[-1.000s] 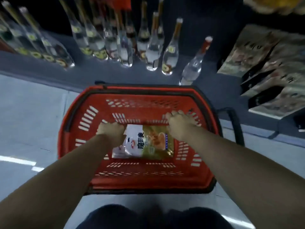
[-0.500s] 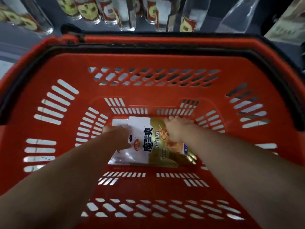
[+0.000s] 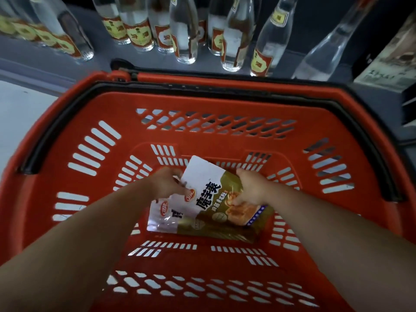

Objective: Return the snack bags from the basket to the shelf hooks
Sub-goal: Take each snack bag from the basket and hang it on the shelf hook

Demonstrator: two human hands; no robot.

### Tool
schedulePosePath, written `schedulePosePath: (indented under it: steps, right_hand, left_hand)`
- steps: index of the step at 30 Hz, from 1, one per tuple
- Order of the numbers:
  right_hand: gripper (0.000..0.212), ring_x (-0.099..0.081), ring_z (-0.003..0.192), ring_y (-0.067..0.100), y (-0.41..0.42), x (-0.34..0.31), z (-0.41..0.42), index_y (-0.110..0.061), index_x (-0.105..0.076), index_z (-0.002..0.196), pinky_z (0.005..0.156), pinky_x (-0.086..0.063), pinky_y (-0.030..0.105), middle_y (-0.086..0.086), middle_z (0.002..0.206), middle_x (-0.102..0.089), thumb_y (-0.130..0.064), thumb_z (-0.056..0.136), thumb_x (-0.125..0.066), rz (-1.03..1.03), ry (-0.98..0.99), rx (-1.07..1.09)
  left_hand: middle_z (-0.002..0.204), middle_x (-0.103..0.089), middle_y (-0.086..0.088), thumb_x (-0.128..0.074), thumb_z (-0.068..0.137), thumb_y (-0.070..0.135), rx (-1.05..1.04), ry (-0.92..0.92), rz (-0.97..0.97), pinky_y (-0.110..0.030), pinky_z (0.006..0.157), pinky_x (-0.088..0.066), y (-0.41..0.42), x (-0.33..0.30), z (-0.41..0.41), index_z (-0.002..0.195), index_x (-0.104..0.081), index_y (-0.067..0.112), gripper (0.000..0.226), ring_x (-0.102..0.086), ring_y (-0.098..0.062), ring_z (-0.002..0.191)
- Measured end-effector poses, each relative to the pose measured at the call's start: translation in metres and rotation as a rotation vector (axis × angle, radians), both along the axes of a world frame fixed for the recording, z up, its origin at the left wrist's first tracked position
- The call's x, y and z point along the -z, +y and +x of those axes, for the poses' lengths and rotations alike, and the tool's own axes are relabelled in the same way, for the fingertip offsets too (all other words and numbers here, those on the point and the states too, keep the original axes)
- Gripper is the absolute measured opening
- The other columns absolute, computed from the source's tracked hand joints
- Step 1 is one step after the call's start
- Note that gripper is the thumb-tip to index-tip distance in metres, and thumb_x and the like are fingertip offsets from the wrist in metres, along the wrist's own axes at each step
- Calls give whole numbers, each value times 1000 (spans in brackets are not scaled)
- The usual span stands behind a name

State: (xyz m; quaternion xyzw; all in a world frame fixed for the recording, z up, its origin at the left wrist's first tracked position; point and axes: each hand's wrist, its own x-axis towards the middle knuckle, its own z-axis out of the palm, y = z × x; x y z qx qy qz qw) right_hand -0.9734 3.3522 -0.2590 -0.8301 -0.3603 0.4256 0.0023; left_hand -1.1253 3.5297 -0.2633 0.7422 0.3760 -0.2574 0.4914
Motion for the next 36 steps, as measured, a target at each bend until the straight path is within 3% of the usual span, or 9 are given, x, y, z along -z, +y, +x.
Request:
schedulePosePath:
  steps: [2, 5, 10, 12, 14, 18, 21, 31, 36]
  right_hand:
    - [57, -59, 114, 24, -6, -18, 2, -9, -57, 124, 97, -46, 31, 7, 122, -63, -19, 74, -82, 59, 58, 30]
    - [18, -66, 83, 22, -15, -42, 6, -7, -68, 78, 70, -48, 28, 6, 81, -70, -19, 75, -81, 155, 87, 106]
    - [13, -63, 66, 7, -28, -72, 6, -8, -76, 87, 60, -46, 13, 3, 78, -72, -14, 75, -80, 351, 122, 248]
    - [8, -67, 73, 14, -32, -76, 6, -13, -75, 78, 70, -51, 23, 4, 80, -74, -15, 74, -82, 412, 133, 330]
    - [12, -69, 78, 14, -33, -83, 7, -21, -73, 71, 79, -54, 32, -1, 80, -75, -13, 72, -83, 509, 176, 458]
    - [11, -69, 72, -1, -28, -111, 2, -19, -75, 80, 68, -50, 13, -7, 80, -75, -13, 74, -82, 638, 287, 563]
    - [17, -73, 83, 9, -26, -141, 3, -12, -77, 87, 79, -53, 25, -2, 87, -77, -11, 71, -83, 782, 345, 666]
    - [29, -72, 94, 18, -42, -372, -2, -15, -76, 90, 97, -51, 44, 0, 95, -77, -27, 64, -81, 1030, 410, 832]
    - [12, -73, 88, 17, -58, -544, -9, -19, -78, 78, 88, -53, 41, 0, 91, -77, -24, 68, -79, 1082, 368, 850]
  left_hand:
    - [91, -66, 2, -78, 79, 14, -31, 25, -83, -22, 63, -50, 5, -17, -3, 103, -59, 20, 31, -60, -11, 78]
    - [118, -66, 1, -82, 73, 29, 56, 96, -168, -40, 95, -51, 16, -35, -11, 115, -59, 28, 49, -60, -17, 107]
    - [116, -69, -1, -86, 67, 18, -156, 29, -464, -38, 108, -40, 10, -61, -20, 108, -59, 22, 50, -56, -19, 120]
    - [114, -72, -4, -97, 43, 24, -307, -129, -554, -39, 106, -43, 10, -63, -22, 114, -63, 13, 80, -63, -19, 114]
    - [112, -73, 1, -98, 32, 32, -333, -216, -594, -32, 96, -47, 5, -66, -24, 110, -70, 16, 85, -68, -11, 106]
    - [109, -74, -4, -86, 57, 27, -284, -312, -515, -30, 96, -48, -20, -87, -12, 106, -68, 11, 55, -67, -19, 108]
    - [100, -76, -12, -73, 75, 16, -344, -518, -347, -40, 95, -52, -25, -126, 1, 103, -67, 1, 32, -72, -27, 97]
    - [86, -77, -10, -67, 85, 10, -307, -832, -164, -28, 54, -59, -35, -378, 20, 92, -74, 8, 10, -73, -19, 70]
    - [86, -77, -8, -64, 86, 2, -276, -899, -181, -25, 62, -58, -46, -543, 21, 90, -75, 8, 13, -73, -15, 73]
